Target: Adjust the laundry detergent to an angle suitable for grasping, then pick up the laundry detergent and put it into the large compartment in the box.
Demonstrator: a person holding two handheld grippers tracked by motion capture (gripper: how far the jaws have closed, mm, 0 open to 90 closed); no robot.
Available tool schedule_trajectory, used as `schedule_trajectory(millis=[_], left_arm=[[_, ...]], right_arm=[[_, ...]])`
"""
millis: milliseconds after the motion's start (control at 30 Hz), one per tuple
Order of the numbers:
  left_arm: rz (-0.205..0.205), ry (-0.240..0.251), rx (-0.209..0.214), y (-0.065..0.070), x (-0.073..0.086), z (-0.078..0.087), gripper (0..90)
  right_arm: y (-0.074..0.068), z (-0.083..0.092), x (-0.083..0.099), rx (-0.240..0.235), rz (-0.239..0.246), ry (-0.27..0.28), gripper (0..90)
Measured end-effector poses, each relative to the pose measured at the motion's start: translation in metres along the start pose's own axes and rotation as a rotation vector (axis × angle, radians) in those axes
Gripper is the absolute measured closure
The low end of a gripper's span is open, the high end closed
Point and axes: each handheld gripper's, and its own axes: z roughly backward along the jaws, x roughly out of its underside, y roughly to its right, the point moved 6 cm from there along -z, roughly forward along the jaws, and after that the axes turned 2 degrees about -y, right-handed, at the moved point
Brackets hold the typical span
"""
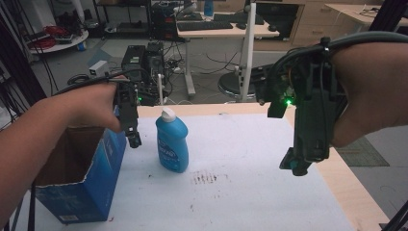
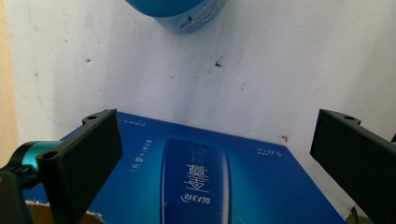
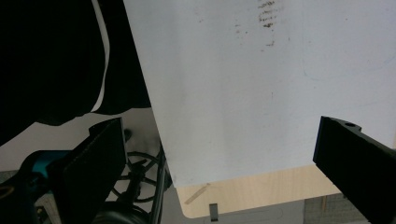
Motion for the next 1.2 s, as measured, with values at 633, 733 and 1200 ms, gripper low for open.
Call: schedule_trajectory(millis=[633,733,1200], left_arm=[[0.011,-0.006,0.008,0.006,0.002,0.006,2.1],[0.009,-0.004,0.005,0.006,0.004,0.007,2.1],[0.003,0.012,0.005,0.008,0.005,0.012,2.1]], right_arm=[[0.009,-0.003,0.008,0.006,0.002,0.005,1.8],[0.009,-0.003,0.006,0.012,0.003,0.011,1.8],[0.008,-0.001,0.008,0.026,-0.015,0.003,1.8]])
